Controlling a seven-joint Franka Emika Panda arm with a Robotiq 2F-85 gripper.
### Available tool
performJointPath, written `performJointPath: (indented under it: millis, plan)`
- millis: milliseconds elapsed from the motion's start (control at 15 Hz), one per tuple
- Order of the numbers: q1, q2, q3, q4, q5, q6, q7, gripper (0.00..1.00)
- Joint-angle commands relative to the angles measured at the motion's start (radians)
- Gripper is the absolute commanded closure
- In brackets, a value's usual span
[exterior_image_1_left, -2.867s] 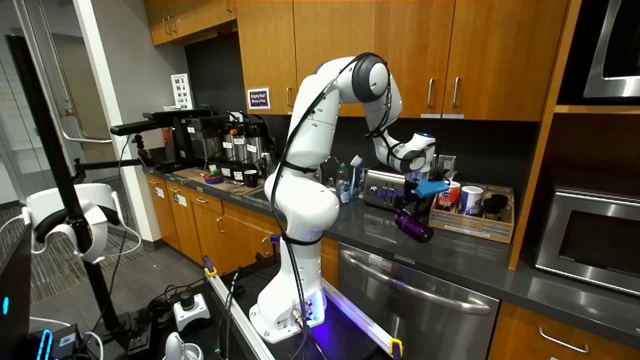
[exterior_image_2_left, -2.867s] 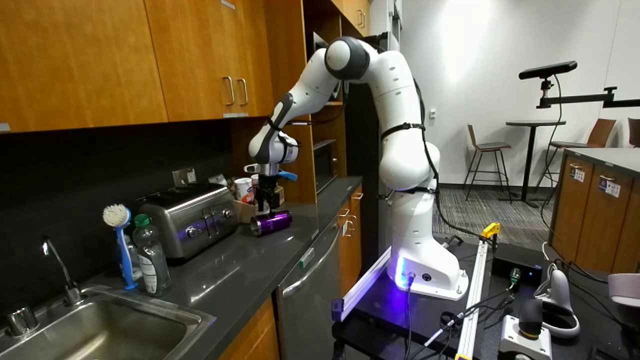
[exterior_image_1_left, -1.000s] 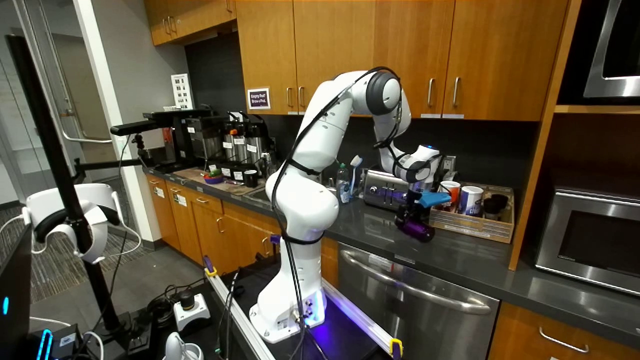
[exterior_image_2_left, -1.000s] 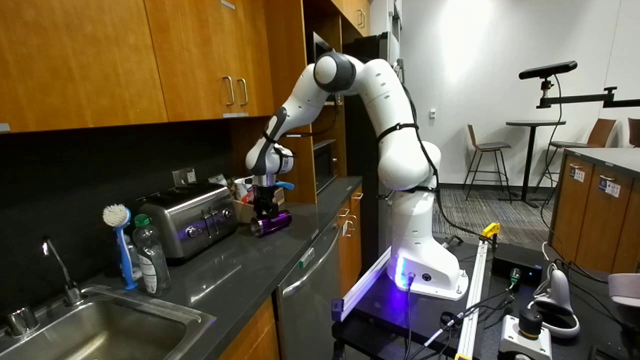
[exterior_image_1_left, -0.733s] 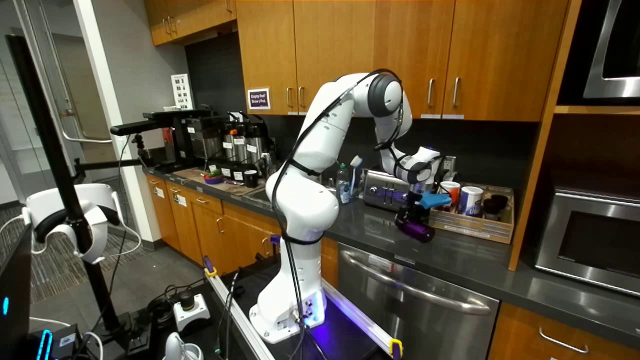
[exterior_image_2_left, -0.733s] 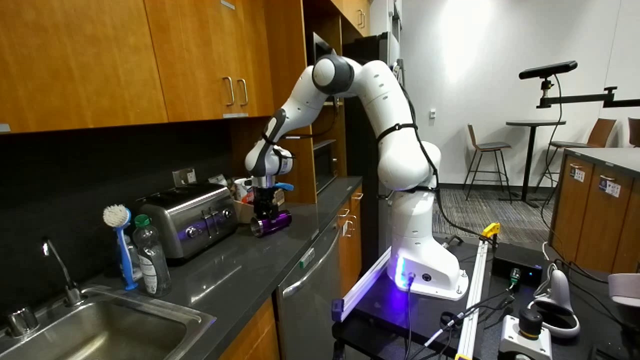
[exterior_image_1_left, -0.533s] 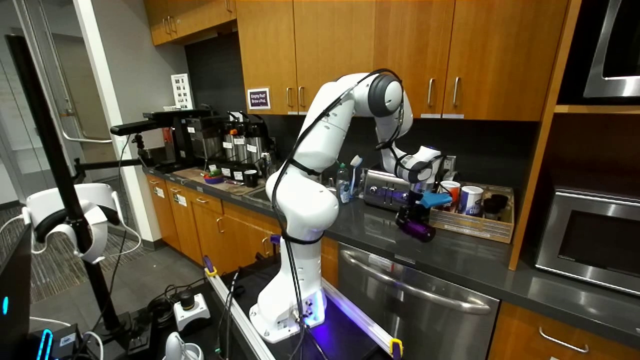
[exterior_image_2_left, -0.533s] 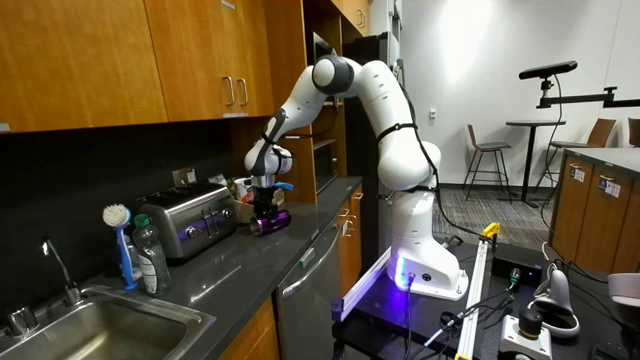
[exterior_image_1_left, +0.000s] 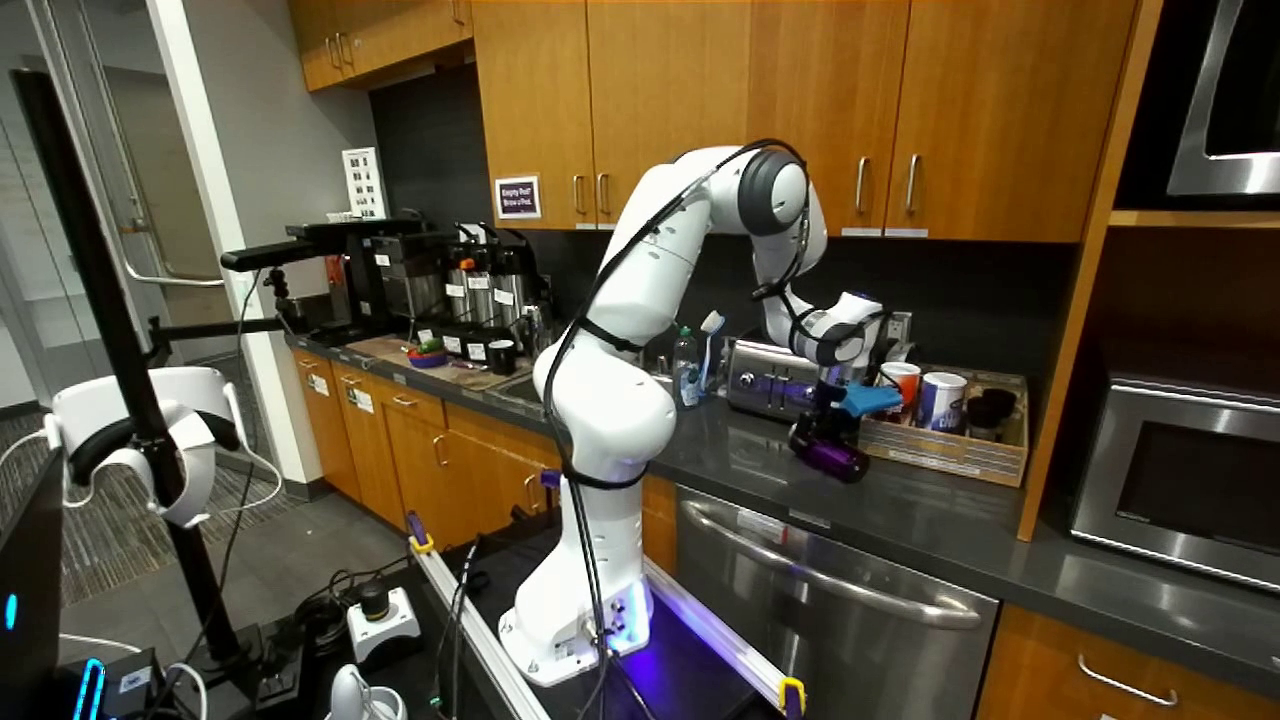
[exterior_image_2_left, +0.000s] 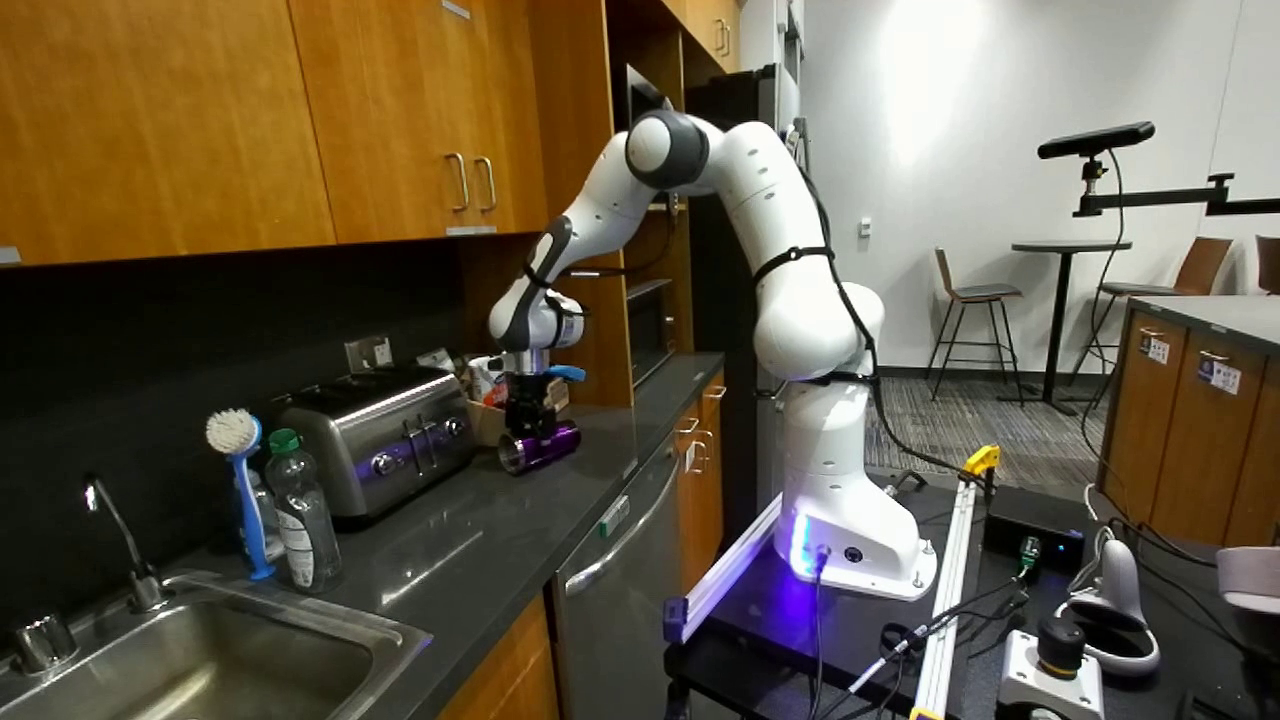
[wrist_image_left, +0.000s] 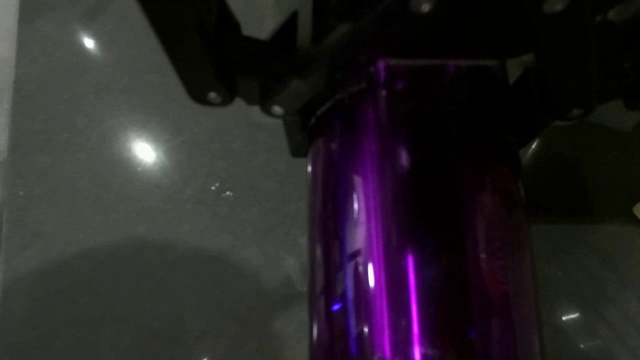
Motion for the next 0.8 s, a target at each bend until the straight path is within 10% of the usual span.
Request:
performJointPath:
  millis: [0, 733]
  plan:
    - [-0.052, -0.036, 0.051, -0.02, 0.039, -0.025, -0.114, 0.36]
    - [-0.089, -0.071, 0.072, -0.018, 0.153, -0.171, -0.387, 0.36]
